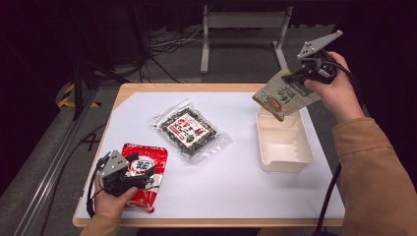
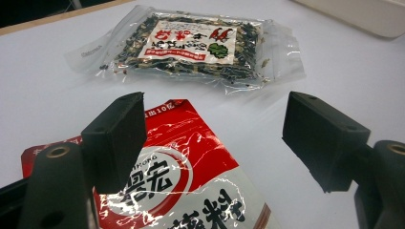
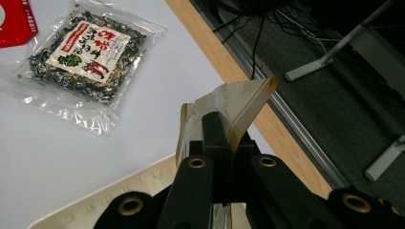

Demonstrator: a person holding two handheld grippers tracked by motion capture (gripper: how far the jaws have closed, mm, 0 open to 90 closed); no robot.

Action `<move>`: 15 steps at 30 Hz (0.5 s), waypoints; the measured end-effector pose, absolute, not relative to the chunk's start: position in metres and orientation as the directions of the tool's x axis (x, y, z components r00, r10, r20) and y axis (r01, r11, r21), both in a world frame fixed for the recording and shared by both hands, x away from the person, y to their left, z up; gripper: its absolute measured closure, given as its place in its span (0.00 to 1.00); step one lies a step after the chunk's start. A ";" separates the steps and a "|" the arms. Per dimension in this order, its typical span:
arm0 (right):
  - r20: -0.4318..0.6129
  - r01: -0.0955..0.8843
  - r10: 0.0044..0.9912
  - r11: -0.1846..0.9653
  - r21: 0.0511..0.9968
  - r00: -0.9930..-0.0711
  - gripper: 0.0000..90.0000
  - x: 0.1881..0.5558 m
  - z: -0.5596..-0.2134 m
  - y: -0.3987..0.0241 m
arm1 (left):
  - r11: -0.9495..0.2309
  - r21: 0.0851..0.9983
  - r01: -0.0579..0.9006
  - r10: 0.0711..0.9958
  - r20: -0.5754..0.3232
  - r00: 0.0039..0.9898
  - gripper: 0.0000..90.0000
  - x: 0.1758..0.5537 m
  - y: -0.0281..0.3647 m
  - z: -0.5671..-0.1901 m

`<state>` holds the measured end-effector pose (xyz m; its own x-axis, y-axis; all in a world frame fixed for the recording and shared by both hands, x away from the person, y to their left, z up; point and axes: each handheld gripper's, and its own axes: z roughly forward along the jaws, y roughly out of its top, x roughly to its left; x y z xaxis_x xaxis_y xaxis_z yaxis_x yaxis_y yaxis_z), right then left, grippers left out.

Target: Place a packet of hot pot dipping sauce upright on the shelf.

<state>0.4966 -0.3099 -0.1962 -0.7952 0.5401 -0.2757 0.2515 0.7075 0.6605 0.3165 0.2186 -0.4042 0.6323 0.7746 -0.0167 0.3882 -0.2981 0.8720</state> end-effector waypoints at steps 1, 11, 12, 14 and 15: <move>-0.279 0.248 0.540 0.708 0.661 -0.794 1.00 0.498 -0.197 -0.311 | -0.298 0.872 0.389 0.775 -0.017 0.632 0.26 0.317 0.219 -0.404; -0.324 0.226 0.531 0.728 0.647 -0.783 1.00 0.509 -0.206 -0.321 | -0.295 0.871 0.393 0.775 -0.023 0.632 0.26 0.316 0.218 -0.405; -0.329 0.225 0.533 0.728 0.647 -0.780 1.00 0.510 -0.207 -0.323 | -0.298 0.872 0.389 0.774 -0.018 0.633 0.26 0.317 0.219 -0.405; -0.338 0.217 0.530 0.731 0.647 -0.778 1.00 0.512 -0.208 -0.325 | -0.298 0.871 0.390 0.775 -0.017 0.631 0.26 0.317 0.219 -0.405; -0.345 0.214 0.529 0.734 0.644 -0.775 1.00 0.513 -0.208 -0.326 | -0.296 0.871 0.393 0.776 -0.021 0.631 0.26 0.316 0.219 -0.405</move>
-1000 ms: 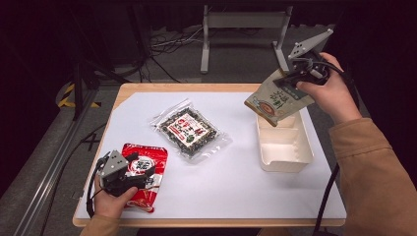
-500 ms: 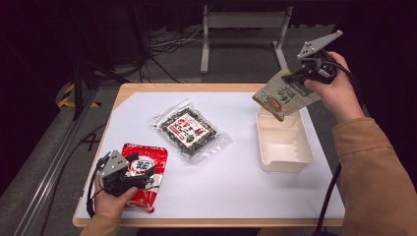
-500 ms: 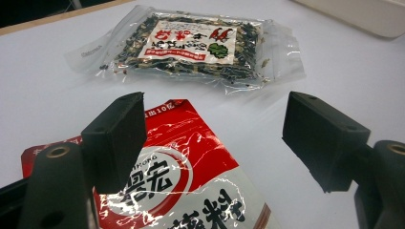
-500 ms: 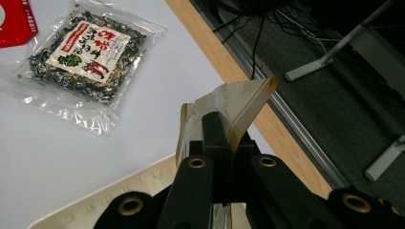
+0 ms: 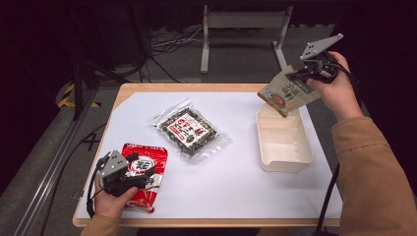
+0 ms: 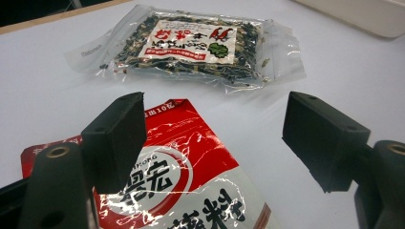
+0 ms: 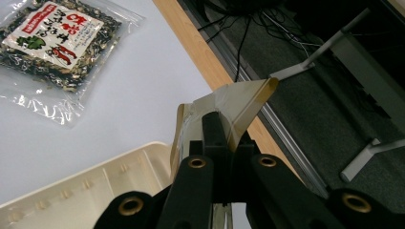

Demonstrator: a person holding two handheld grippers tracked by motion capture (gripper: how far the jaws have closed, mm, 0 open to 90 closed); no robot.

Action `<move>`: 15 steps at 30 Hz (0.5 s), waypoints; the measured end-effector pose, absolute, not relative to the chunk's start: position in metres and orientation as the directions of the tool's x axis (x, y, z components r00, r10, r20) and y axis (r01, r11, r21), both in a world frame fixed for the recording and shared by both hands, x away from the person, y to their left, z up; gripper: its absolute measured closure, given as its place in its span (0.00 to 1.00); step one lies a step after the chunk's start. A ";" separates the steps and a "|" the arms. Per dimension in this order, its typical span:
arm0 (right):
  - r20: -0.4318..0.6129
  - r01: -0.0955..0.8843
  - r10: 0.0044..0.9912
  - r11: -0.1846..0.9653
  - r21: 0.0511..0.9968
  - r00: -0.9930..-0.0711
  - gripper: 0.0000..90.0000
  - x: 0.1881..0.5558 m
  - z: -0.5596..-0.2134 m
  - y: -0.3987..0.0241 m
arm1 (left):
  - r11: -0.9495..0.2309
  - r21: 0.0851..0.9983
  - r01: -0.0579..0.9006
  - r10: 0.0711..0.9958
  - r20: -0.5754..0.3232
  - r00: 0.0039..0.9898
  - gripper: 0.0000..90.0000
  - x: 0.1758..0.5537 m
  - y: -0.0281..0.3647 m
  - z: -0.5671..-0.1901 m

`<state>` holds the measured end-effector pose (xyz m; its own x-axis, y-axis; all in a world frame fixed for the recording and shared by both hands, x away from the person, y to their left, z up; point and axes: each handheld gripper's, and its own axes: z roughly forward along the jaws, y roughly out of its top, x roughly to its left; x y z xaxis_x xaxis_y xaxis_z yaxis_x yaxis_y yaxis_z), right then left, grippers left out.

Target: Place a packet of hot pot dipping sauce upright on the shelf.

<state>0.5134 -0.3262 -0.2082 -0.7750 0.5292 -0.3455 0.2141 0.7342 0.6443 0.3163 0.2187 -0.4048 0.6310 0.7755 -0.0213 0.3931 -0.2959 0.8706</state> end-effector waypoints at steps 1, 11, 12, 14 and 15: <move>-0.350 0.210 0.527 0.736 0.644 -0.774 1.00 0.514 -0.209 -0.327 | -0.293 0.871 0.394 0.777 -0.024 0.630 0.26 0.316 0.219 -0.405; -0.386 0.172 0.491 0.763 0.623 -0.781 1.00 0.520 -0.214 -0.332 | -0.279 0.869 0.409 0.796 -0.029 0.605 0.26 0.309 0.224 -0.407; -0.386 0.172 0.491 0.763 0.623 -0.781 1.00 0.520 -0.214 -0.332 | -0.279 0.869 0.409 0.796 -0.029 0.605 0.26 0.309 0.224 -0.407; -0.392 0.163 0.482 0.769 0.618 -0.784 1.00 0.523 -0.216 -0.332 | -0.273 0.867 0.416 0.803 -0.032 0.595 0.26 0.307 0.227 -0.407; -0.393 0.161 0.478 0.771 0.617 -0.785 1.00 0.524 -0.217 -0.332 | -0.273 0.869 0.413 0.804 -0.029 0.594 0.26 0.307 0.228 -0.407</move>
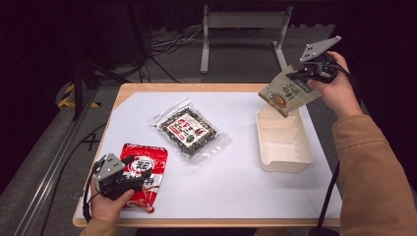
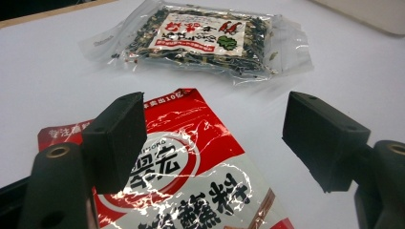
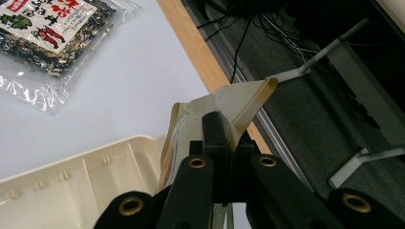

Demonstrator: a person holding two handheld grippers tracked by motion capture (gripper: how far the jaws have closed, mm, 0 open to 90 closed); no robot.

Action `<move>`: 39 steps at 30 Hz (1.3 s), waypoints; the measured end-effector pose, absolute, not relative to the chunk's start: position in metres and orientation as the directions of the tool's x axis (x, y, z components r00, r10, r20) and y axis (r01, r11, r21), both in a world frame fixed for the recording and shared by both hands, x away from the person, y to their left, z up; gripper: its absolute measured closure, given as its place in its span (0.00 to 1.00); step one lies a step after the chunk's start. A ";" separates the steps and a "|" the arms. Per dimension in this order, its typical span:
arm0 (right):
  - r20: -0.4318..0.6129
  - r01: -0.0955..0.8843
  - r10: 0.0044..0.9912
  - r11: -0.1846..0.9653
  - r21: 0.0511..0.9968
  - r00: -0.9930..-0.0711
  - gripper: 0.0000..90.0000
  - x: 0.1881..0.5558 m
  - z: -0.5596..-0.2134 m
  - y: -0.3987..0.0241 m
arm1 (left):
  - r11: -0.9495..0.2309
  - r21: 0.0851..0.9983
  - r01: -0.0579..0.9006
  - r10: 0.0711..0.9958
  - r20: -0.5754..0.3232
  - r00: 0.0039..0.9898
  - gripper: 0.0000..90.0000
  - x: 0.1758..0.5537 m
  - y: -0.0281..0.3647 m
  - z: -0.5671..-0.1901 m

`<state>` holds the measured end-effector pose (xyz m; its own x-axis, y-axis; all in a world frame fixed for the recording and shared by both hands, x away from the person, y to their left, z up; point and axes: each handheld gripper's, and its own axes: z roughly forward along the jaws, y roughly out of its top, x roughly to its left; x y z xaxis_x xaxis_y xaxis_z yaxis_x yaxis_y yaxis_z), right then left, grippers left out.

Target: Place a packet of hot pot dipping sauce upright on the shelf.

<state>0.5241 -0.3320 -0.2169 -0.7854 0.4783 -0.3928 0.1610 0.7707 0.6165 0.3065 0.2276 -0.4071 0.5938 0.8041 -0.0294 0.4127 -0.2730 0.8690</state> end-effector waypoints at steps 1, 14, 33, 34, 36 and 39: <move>-0.395 0.160 0.478 0.771 0.616 -0.785 1.00 0.525 -0.218 -0.332 | -0.273 0.867 0.416 0.807 -0.029 0.590 0.26 0.305 0.229 -0.407; -0.402 0.125 0.434 0.789 0.602 -0.806 1.00 0.531 -0.232 -0.327 | -0.269 0.866 0.422 0.811 -0.033 0.584 0.26 0.304 0.230 -0.408; -0.345 0.087 0.324 0.828 0.554 -0.881 0.99 0.526 -0.252 -0.312 | -0.275 0.867 0.416 0.804 -0.030 0.594 0.26 0.306 0.228 -0.408; -0.337 0.089 0.319 0.829 0.553 -0.886 0.99 0.527 -0.253 -0.311 | -0.274 0.867 0.415 0.804 -0.030 0.593 0.26 0.307 0.228 -0.408; -0.353 0.090 0.318 0.841 0.534 -0.880 1.00 0.527 -0.254 -0.310 | -0.274 0.868 0.415 0.805 -0.029 0.593 0.26 0.307 0.229 -0.408; -0.362 0.075 0.318 0.832 0.550 -0.876 1.00 0.525 -0.248 -0.312 | -0.264 0.869 0.418 0.806 -0.039 0.590 0.26 0.307 0.229 -0.408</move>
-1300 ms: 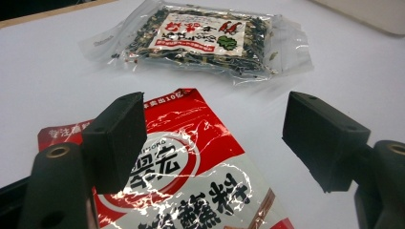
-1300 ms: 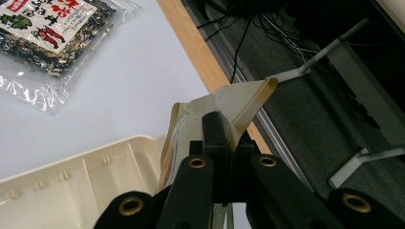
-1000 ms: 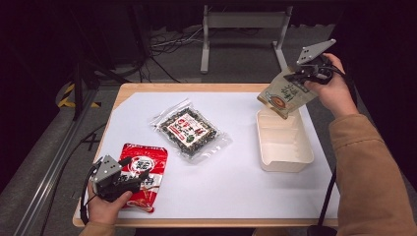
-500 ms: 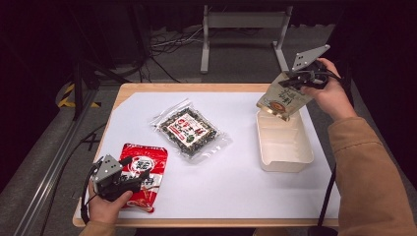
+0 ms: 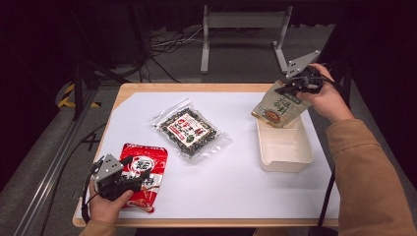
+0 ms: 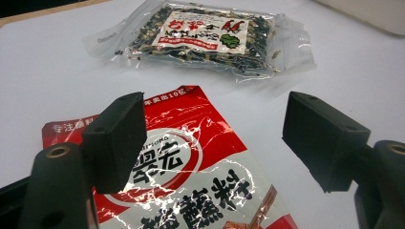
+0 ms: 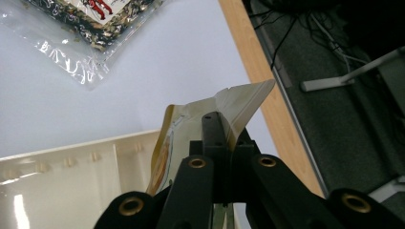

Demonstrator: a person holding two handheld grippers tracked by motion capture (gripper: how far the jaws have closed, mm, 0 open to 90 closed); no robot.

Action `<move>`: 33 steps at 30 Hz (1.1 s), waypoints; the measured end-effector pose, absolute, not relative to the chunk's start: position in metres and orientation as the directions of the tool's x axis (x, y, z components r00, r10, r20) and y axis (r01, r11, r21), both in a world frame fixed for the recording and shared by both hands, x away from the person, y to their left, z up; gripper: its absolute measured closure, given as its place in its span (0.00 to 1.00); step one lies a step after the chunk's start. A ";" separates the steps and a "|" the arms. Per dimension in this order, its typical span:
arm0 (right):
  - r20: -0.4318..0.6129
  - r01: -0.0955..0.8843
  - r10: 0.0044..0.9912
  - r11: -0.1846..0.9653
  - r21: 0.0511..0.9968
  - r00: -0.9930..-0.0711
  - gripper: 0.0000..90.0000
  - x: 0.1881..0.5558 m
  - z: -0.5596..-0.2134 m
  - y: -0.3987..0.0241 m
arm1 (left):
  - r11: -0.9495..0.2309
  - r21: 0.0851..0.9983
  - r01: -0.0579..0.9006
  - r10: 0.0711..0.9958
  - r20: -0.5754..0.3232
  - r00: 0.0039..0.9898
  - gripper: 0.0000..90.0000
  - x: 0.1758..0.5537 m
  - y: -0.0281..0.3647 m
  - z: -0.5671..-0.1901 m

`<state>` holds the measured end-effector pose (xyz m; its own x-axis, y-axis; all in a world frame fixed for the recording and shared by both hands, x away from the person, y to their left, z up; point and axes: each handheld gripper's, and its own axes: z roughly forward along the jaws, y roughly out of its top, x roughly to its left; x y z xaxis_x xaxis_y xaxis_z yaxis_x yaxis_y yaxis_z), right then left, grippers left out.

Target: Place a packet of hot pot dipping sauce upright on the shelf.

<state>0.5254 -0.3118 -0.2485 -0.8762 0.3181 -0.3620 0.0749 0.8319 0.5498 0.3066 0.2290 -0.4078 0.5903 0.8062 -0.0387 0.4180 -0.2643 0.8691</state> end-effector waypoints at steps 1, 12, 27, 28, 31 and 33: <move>-0.370 0.063 0.315 0.828 0.557 -0.874 1.00 0.525 -0.245 -0.313 | -0.264 0.869 0.418 0.806 -0.039 0.590 0.26 0.307 0.229 -0.408; -0.489 0.017 0.337 0.837 0.547 -0.805 1.00 0.523 -0.221 -0.334 | -0.270 0.864 0.425 0.806 -0.039 0.591 0.26 0.308 0.228 -0.409; -0.458 -0.019 0.252 0.860 0.509 -0.853 1.00 0.529 -0.251 -0.324 | -0.275 0.862 0.426 0.806 -0.035 0.591 0.26 0.307 0.228 -0.410; -0.458 -0.019 0.252 0.860 0.509 -0.853 1.00 0.529 -0.251 -0.324 | -0.275 0.862 0.426 0.806 -0.035 0.591 0.26 0.307 0.228 -0.410; -0.443 -0.010 0.230 0.880 0.476 -0.866 1.00 0.531 -0.258 -0.321 | -0.275 0.862 0.425 0.806 -0.034 0.591 0.26 0.307 0.228 -0.410; -0.440 -0.004 0.231 0.882 0.470 -0.868 1.00 0.532 -0.259 -0.320 | -0.272 0.862 0.428 0.807 -0.037 0.589 0.26 0.307 0.228 -0.410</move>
<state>0.5318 -0.3203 -0.2588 -0.8677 0.2309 -0.4403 -0.0039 0.8824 0.4704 0.3066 0.2285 -0.4095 0.5891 0.8072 -0.0371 0.4276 -0.2724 0.8619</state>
